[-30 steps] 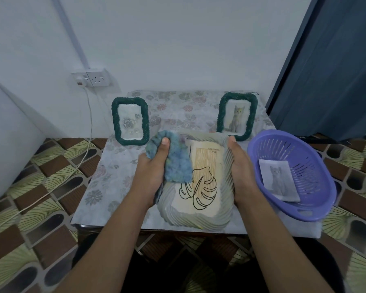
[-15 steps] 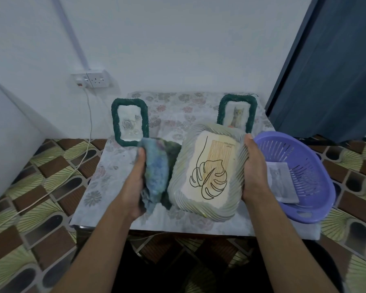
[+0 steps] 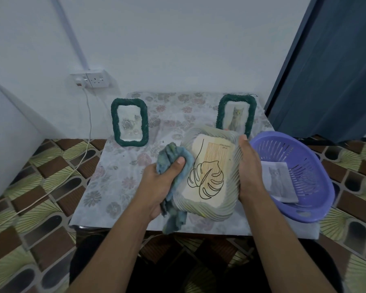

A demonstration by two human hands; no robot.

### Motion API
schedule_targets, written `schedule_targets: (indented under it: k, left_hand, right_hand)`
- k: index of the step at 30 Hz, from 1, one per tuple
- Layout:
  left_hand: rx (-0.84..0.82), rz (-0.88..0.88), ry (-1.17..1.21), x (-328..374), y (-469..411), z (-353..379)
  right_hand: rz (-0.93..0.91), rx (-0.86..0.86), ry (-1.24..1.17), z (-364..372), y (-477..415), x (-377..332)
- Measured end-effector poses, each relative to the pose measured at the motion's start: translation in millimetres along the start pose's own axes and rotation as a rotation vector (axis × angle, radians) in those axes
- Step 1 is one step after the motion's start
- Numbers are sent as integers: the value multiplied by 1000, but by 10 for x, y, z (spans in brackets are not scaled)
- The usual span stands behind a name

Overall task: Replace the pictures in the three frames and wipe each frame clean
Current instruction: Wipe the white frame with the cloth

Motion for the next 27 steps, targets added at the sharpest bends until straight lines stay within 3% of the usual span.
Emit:
schedule_targets:
  k: [4,7,17,23,27]
  left_hand:
    - [-183,-87,-19,53,-17,-136]
    - [-223,-121,17,39,-26,-153]
    - [-34,-35,-39,-2,-21,-3]
    - [-195,-127,-70,98,-75,-184]
    - [-195,-190,-52,55,-72,-185]
  right_hand:
    - [15,32,66,-52,-56,-30]
    - [1,20,80,-70,-67,-31]
    - [-39,14,58,-13,11,10]
    - [-38,15,68,-31,-9,-27]
    - [-54,3,67,-22,4,-25]
Point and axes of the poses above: each hand's wrist, its own y-axis away from the middle knuckle, its own z-axis out of the palm, x = y × z, the point moved 1 cm from there along -y, towards the middle knuckle, and after that the axes turned 12 degrees about x, right-handed, at the moved point
